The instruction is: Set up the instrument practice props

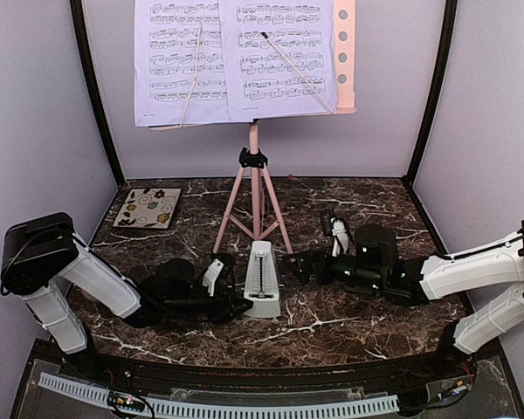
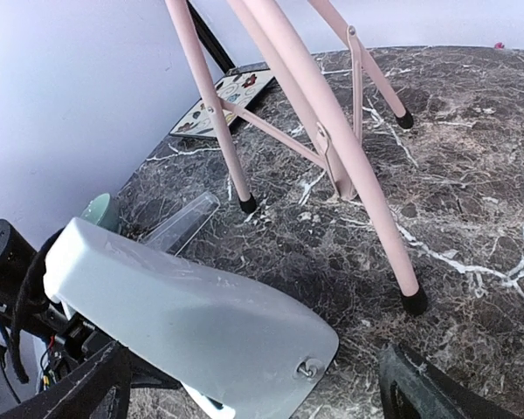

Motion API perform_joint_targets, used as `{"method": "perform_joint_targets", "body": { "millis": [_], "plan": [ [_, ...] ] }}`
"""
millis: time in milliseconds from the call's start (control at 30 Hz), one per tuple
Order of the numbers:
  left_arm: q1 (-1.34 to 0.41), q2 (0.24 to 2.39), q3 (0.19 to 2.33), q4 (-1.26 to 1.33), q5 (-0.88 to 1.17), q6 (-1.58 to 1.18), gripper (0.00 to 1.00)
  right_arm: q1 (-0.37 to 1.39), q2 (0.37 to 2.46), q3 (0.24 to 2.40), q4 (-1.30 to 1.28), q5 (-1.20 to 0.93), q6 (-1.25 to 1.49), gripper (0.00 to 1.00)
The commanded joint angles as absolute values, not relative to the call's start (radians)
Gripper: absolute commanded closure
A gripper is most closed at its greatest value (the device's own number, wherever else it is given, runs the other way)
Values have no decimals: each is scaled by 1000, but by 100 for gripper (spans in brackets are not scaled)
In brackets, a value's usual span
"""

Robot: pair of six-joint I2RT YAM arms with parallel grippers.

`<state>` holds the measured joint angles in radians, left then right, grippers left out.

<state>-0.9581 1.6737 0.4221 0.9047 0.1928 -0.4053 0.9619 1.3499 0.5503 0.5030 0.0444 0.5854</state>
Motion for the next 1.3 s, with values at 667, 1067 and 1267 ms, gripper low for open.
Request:
{"method": "perform_joint_targets", "body": {
  "millis": [667, 1067, 1267],
  "plan": [
    [-965, 1679, 441, 946, 160, -429, 52, 1157, 1506, 804, 313, 293, 558, 19],
    [-966, 1706, 456, 967, 167, -431, 52, 1157, 1459, 765, 318, 304, 516, 36],
    [-966, 1715, 471, 971, 167, -431, 52, 1158, 1460, 758, 349, 243, 499, 23]
  ]
}}
